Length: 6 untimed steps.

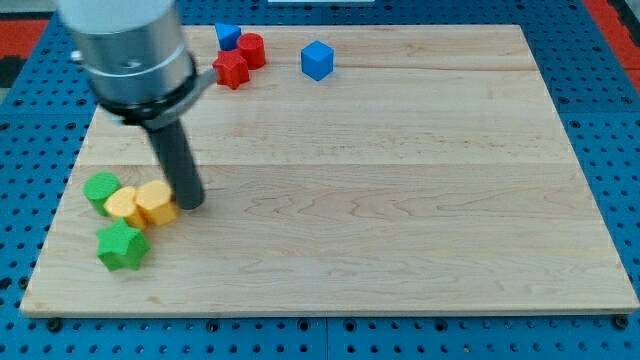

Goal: Point your arm to top left

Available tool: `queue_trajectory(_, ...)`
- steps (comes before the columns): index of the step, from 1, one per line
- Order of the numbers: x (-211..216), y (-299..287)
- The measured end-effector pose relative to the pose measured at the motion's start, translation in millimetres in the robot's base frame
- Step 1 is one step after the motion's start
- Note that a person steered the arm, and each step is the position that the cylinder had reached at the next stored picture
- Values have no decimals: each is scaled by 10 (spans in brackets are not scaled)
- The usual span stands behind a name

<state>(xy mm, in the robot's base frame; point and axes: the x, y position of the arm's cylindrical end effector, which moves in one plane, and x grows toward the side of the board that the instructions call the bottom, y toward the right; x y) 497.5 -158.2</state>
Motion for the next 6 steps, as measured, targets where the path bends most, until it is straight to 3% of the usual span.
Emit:
queue_trajectory(3,-94,45)
queue_trajectory(6,-671,-280)
